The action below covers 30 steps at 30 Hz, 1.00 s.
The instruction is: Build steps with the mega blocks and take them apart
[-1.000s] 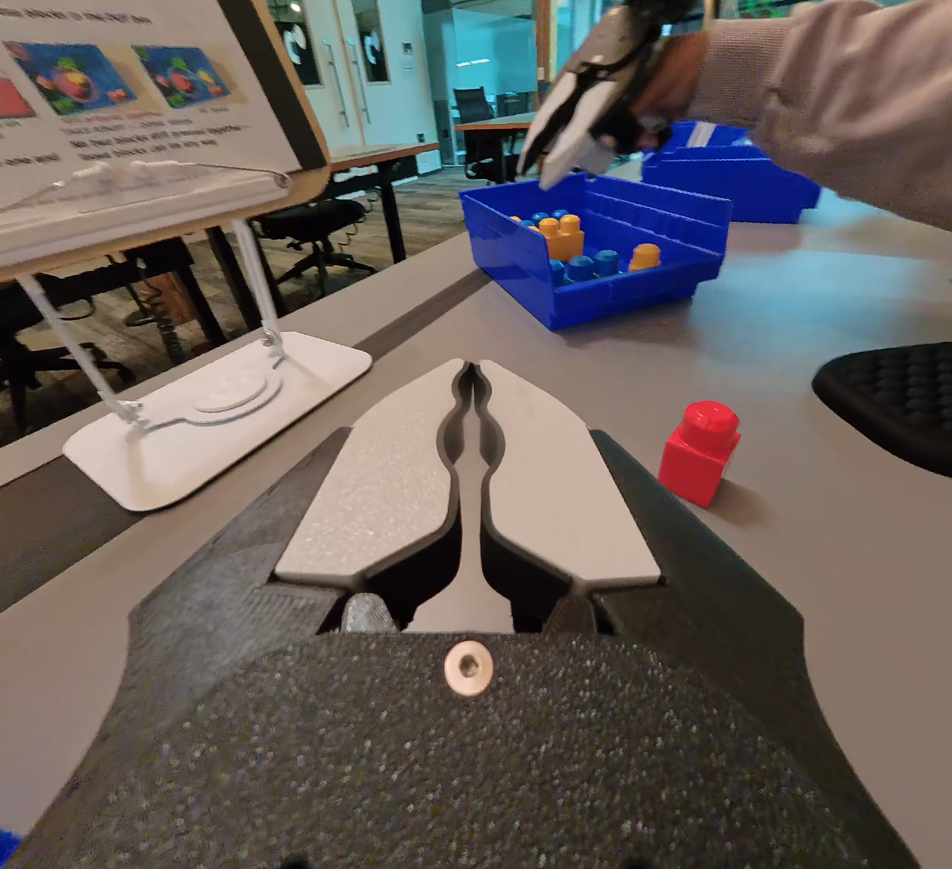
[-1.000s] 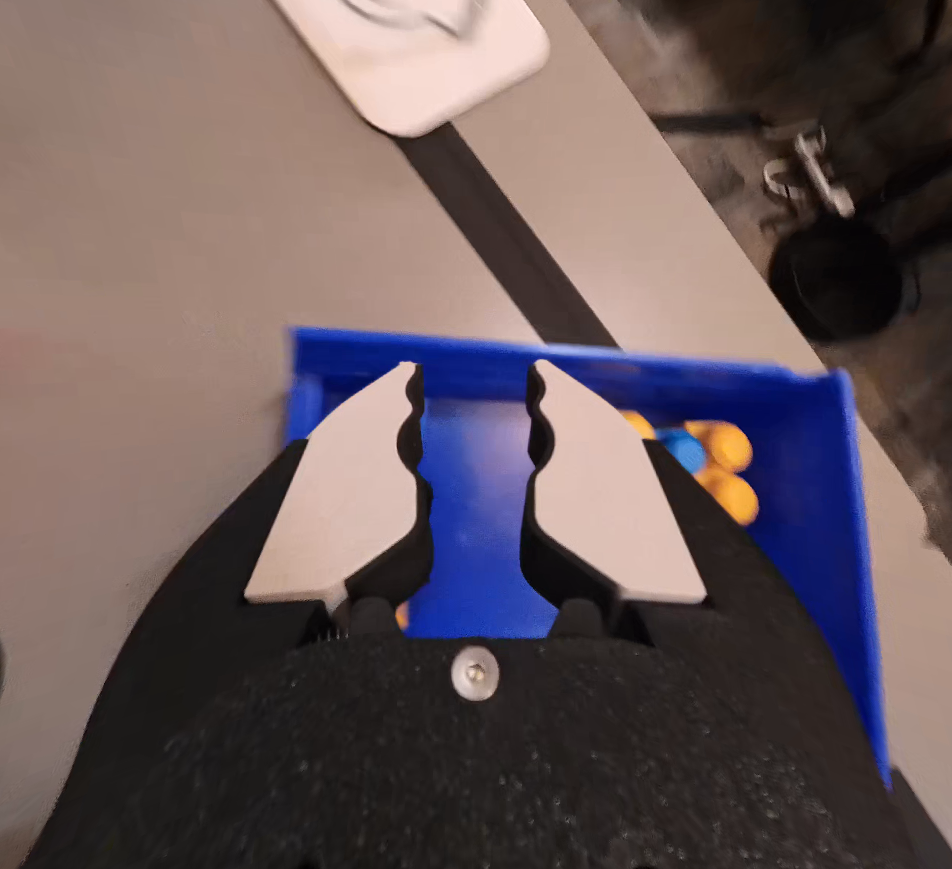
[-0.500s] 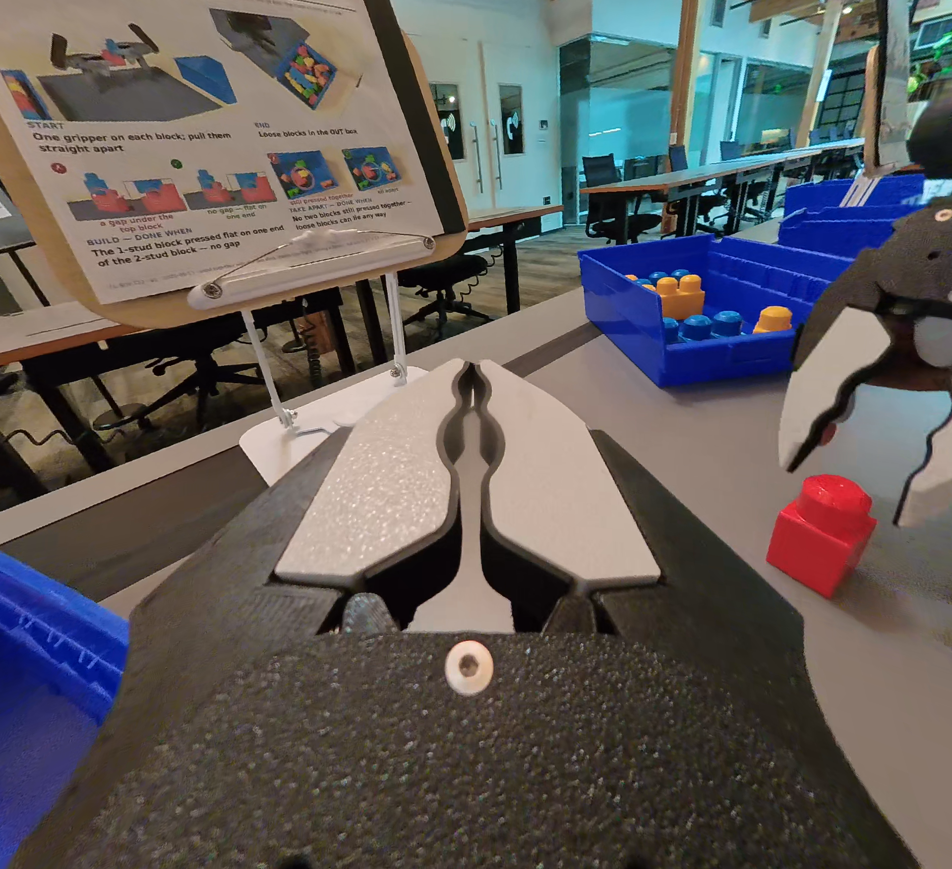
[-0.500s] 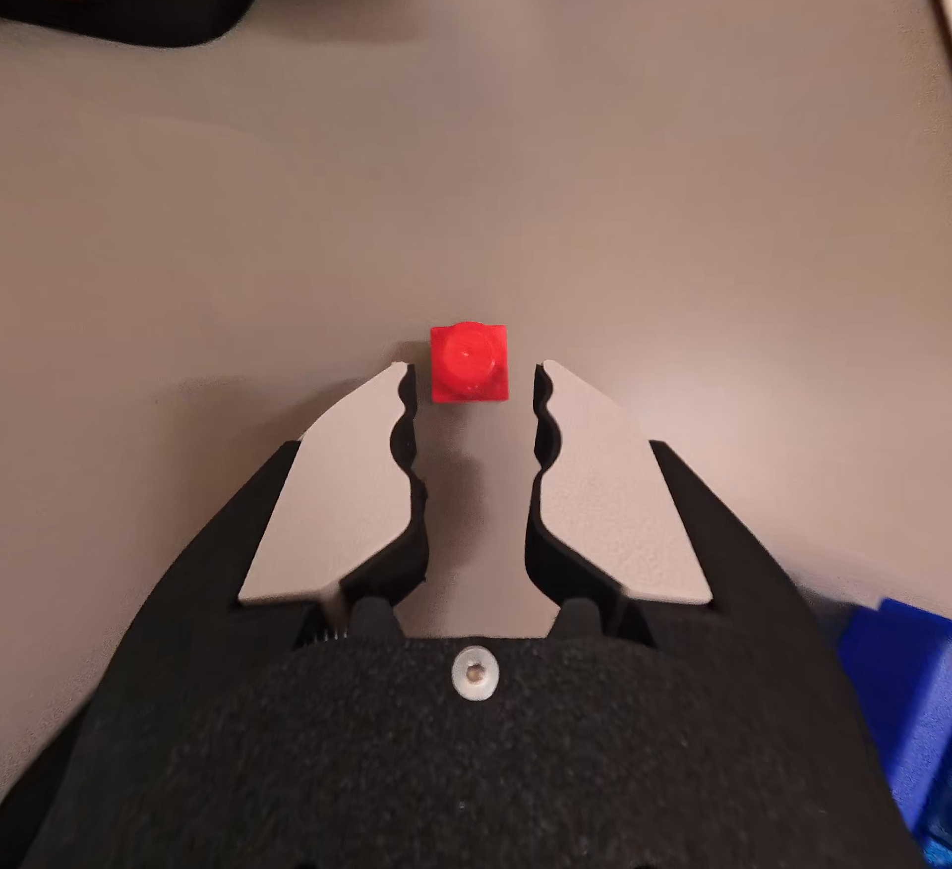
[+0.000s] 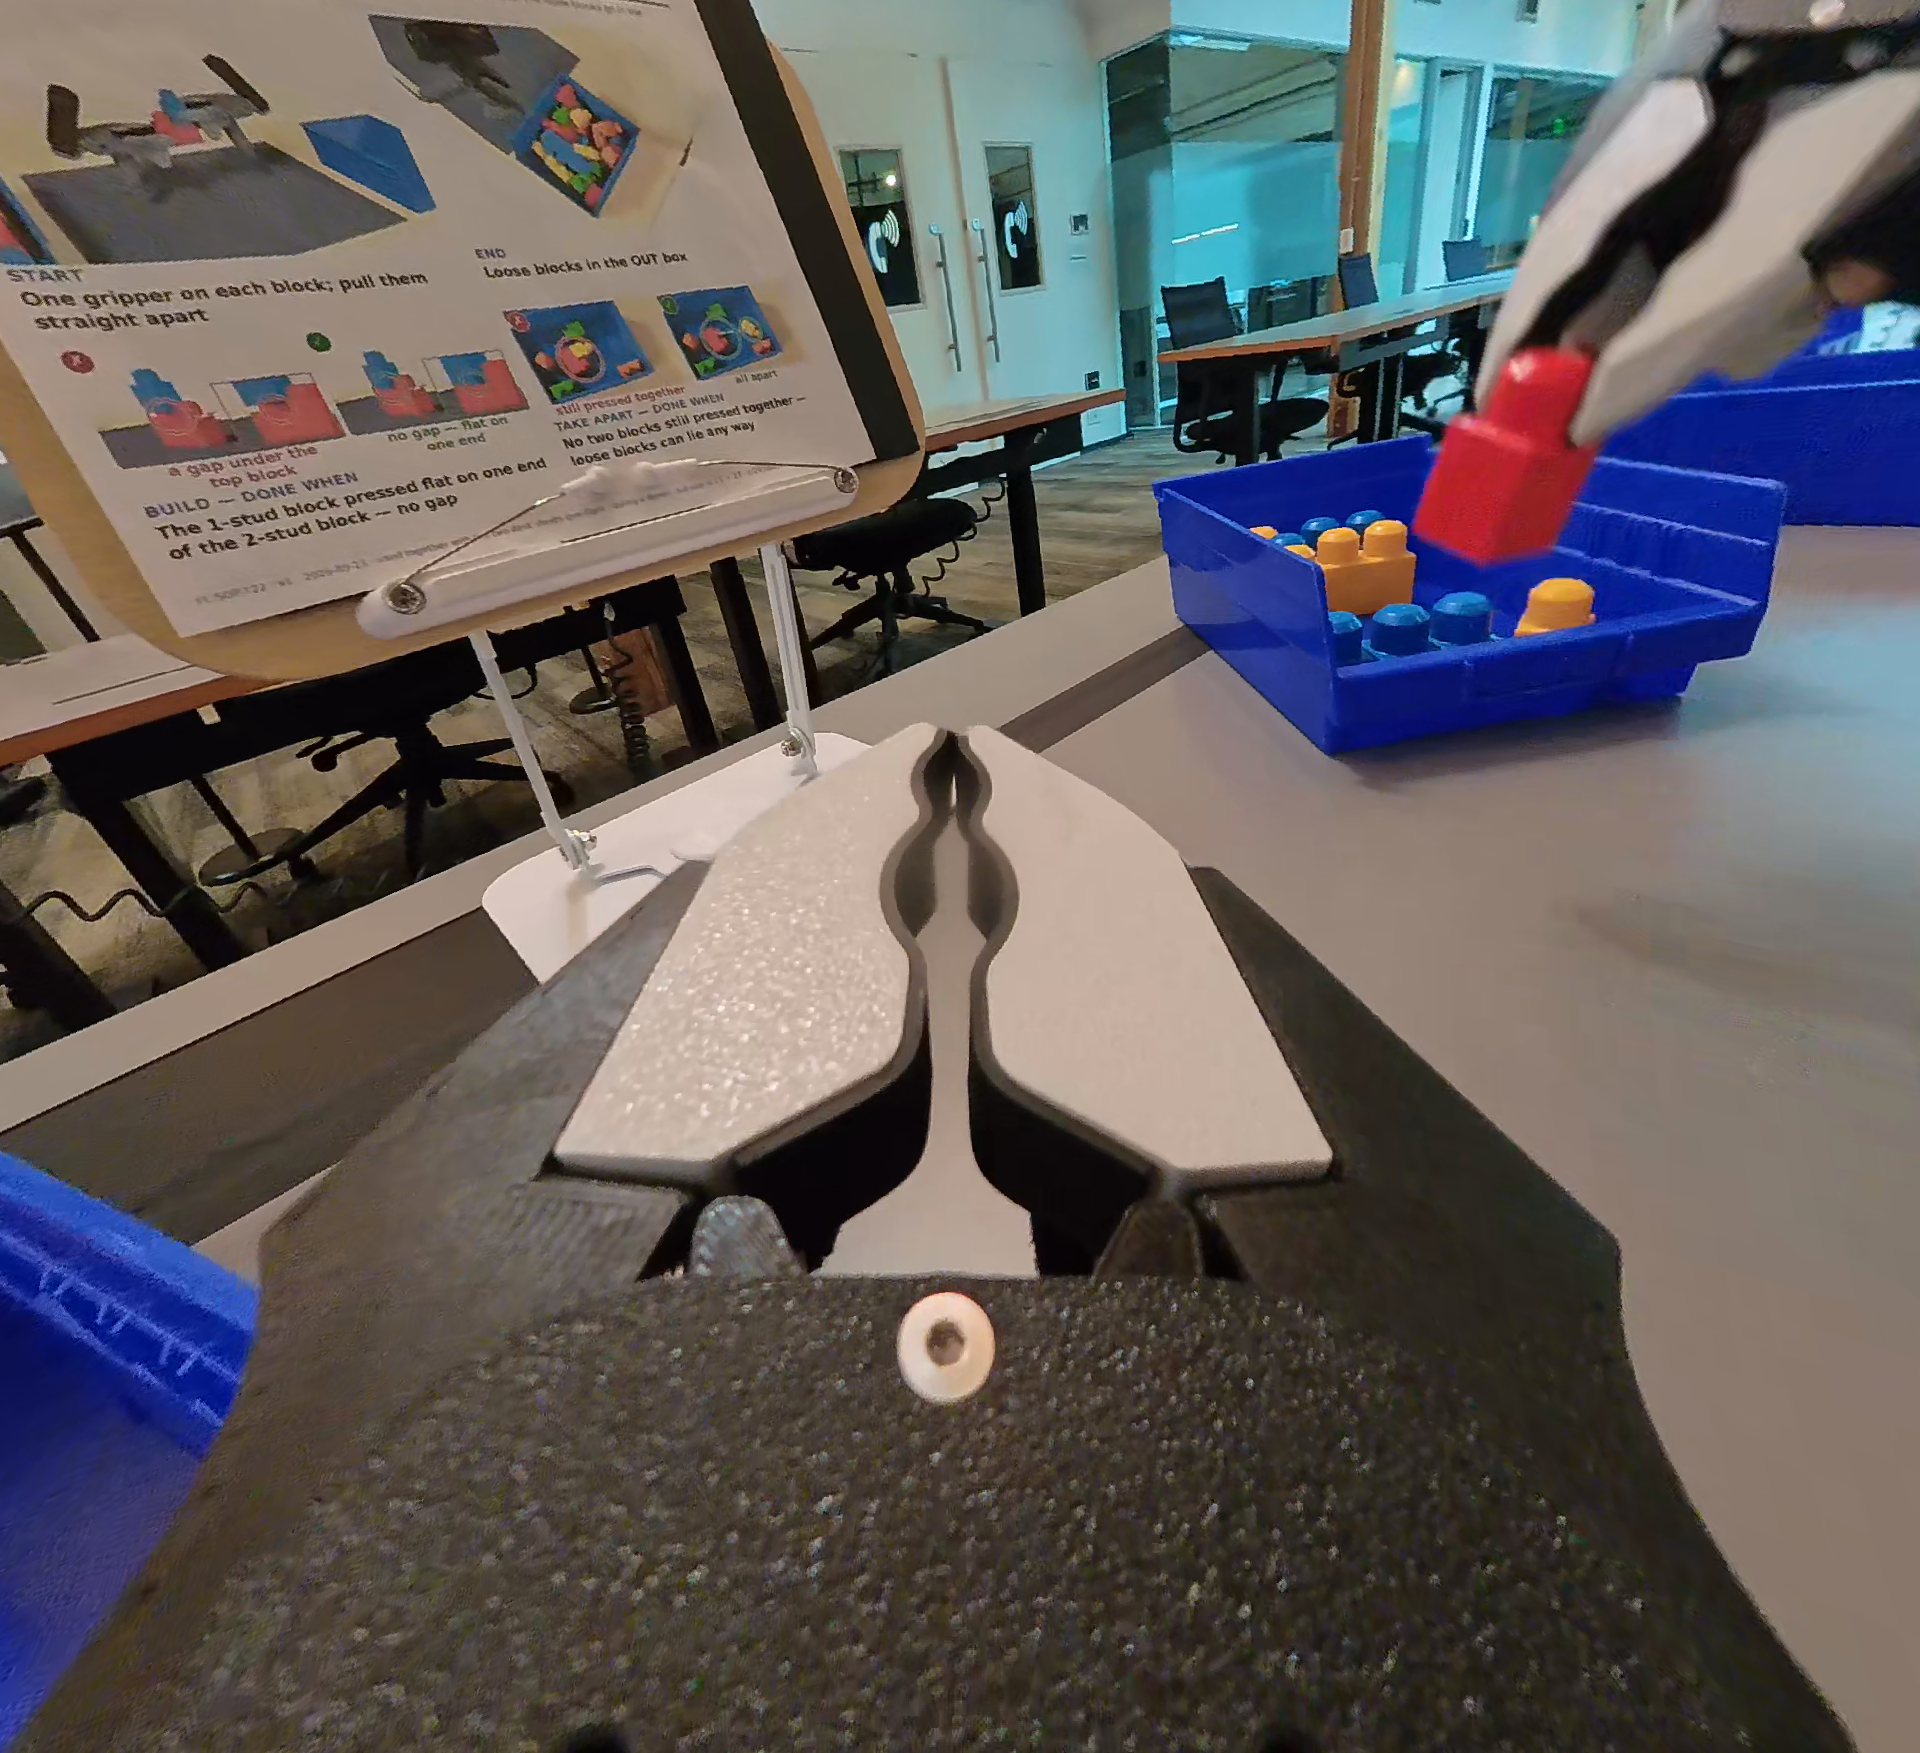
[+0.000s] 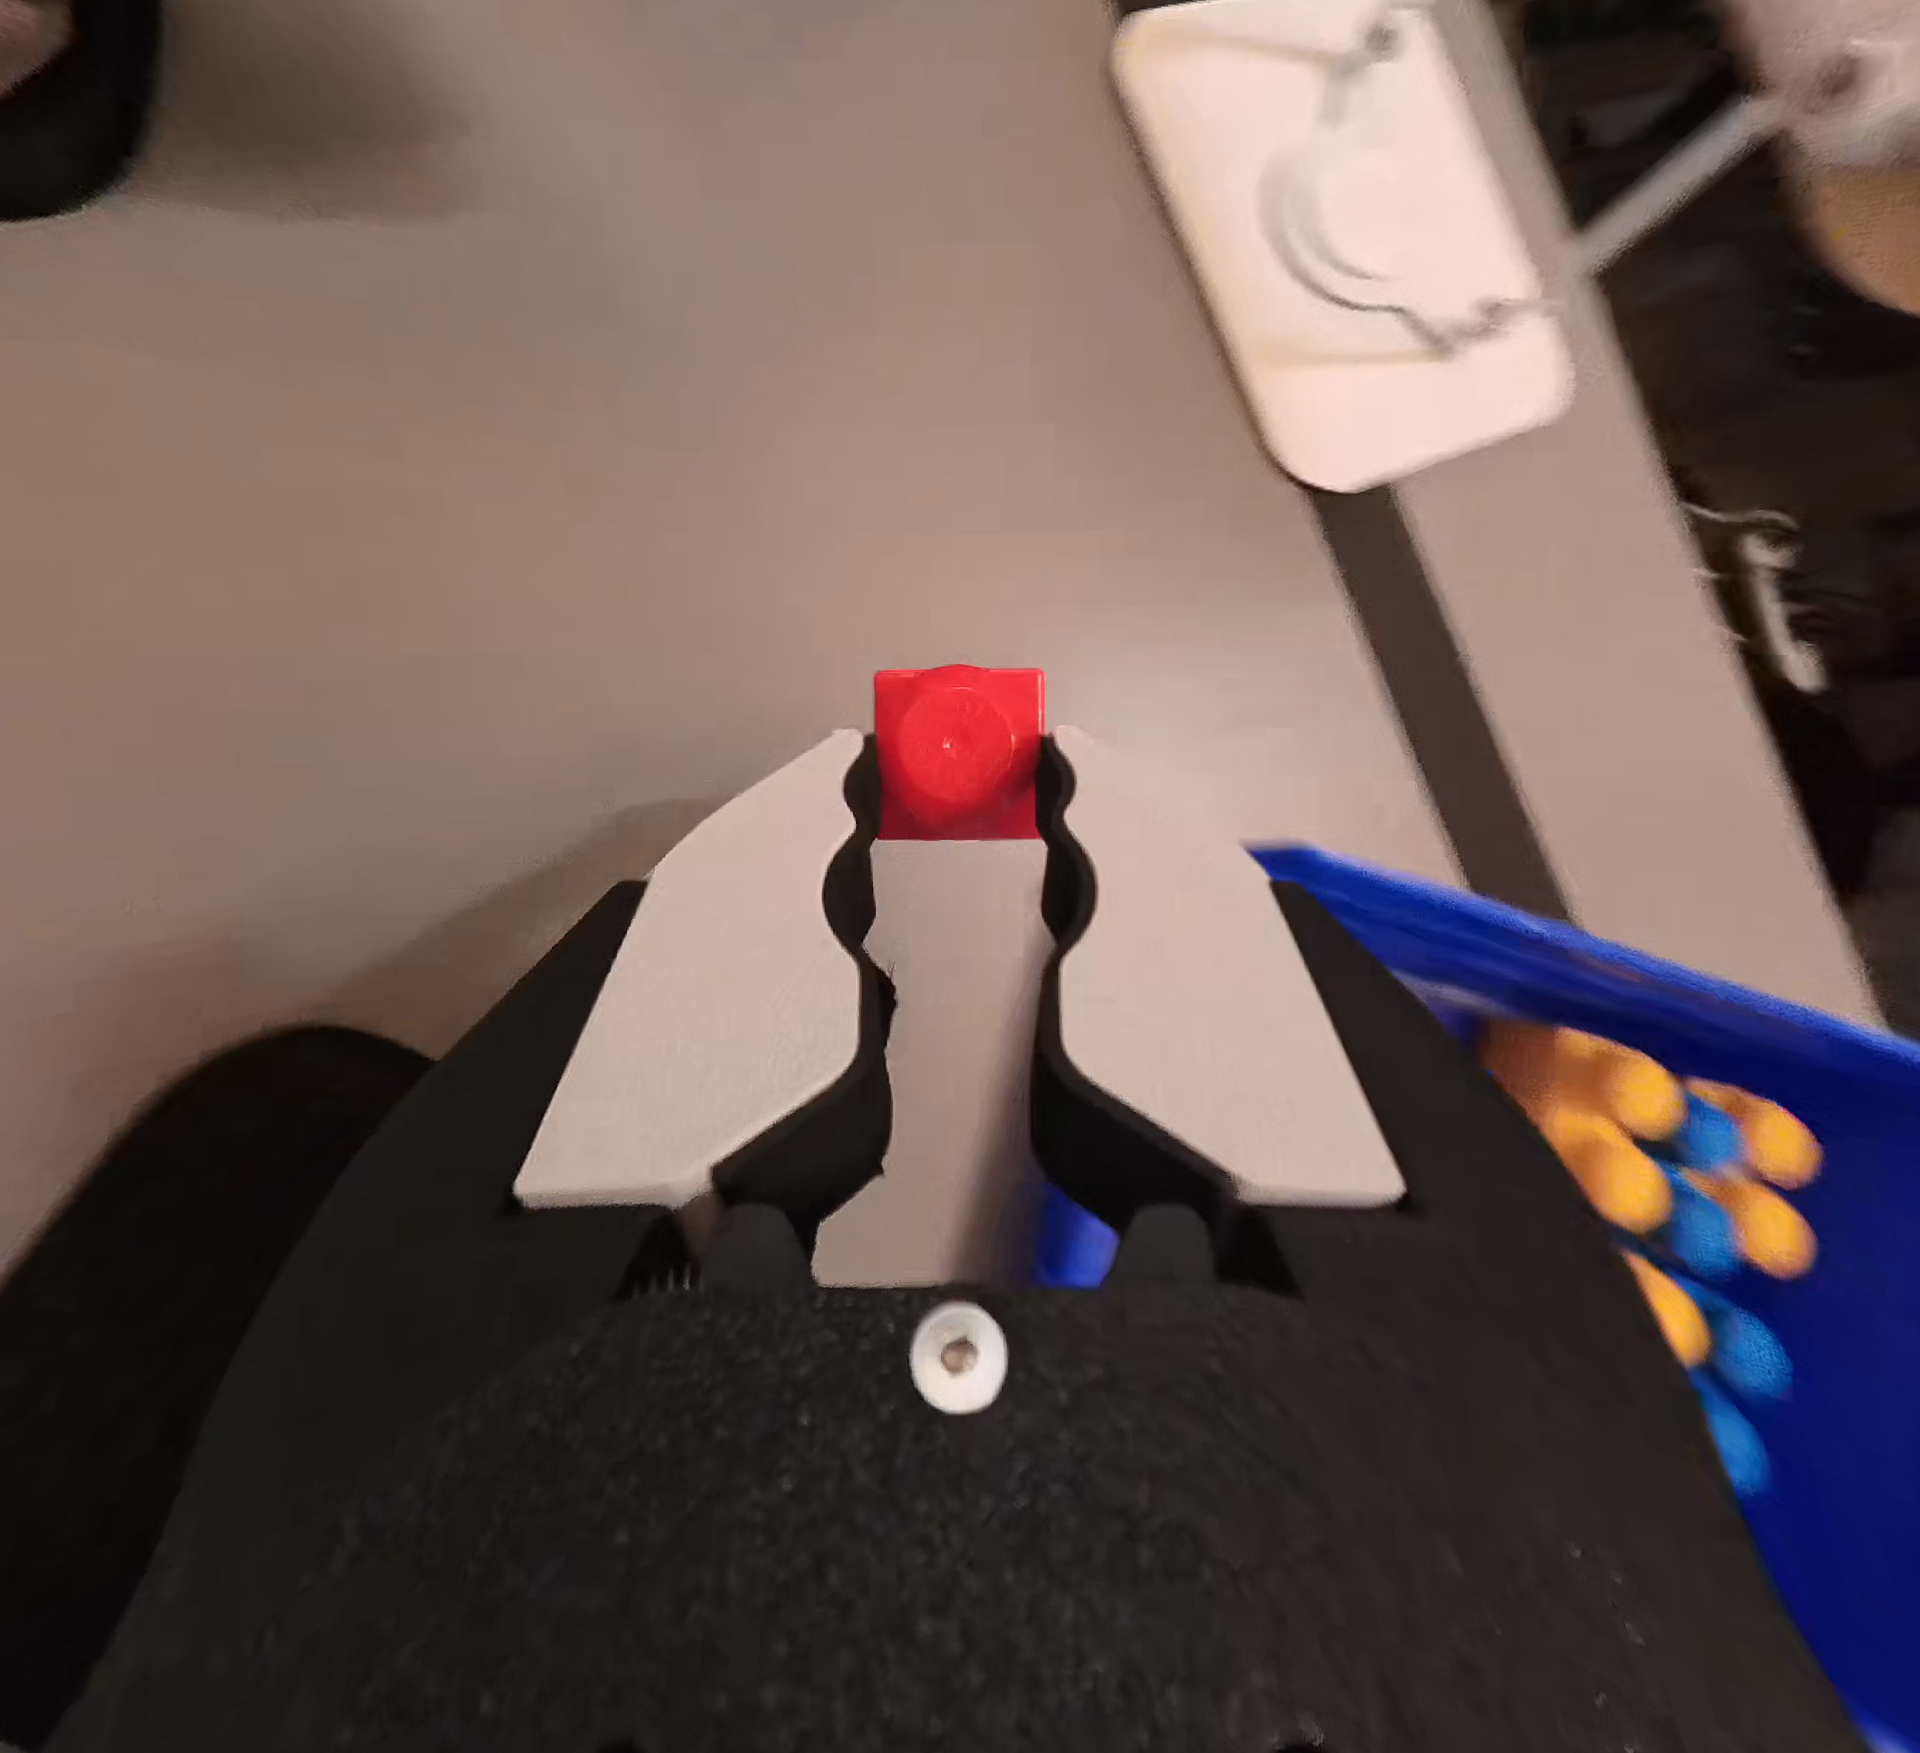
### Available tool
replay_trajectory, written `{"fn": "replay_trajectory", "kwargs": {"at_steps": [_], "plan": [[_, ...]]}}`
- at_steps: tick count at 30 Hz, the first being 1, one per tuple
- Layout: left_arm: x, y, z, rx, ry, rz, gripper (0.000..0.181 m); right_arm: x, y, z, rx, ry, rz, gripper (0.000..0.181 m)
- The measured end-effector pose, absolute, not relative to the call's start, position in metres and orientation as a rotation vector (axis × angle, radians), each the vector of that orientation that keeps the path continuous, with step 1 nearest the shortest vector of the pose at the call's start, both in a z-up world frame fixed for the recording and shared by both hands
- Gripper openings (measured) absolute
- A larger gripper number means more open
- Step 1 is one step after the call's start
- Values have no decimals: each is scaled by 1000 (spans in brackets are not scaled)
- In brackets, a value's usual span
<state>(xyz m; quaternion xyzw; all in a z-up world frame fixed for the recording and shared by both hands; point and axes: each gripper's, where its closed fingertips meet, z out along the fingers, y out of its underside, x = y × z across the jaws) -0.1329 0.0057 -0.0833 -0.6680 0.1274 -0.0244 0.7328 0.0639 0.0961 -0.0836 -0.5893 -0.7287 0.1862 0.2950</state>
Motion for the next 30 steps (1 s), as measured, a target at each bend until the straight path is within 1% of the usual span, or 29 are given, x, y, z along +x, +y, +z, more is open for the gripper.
{"fn": "replay_trajectory", "kwargs": {"at_steps": [2, 4, 6, 9, 14, 18, 30], "plan": [[-131, 6, -85, -1475, 291, -53, 0, 87, 138, -65, -1627, -1879, 407, 28], [-130, 6, -86, -1478, 300, -52, 0, 116, 181, -63, -1729, -1834, 285, 28], [-129, 7, -87, -1483, 308, -50, 0, 149, 217, -73, -1858, -1799, 152, 28], [-128, 8, -89, -1490, 319, -47, 0, 196, 250, -105, -2046, -1793, -20, 28], [-125, 9, -92, -1500, 337, -47, 0, 229, 255, -154, -2225, -1840, -120, 28], [-124, 10, -97, -1514, 350, -46, 0, 237, 239, -177, -2320, -1940, -205, 28], [-120, 11, -102, -1533, 392, -34, 0, 208, 237, -189, -2250, -1939, 17, 29]]}}
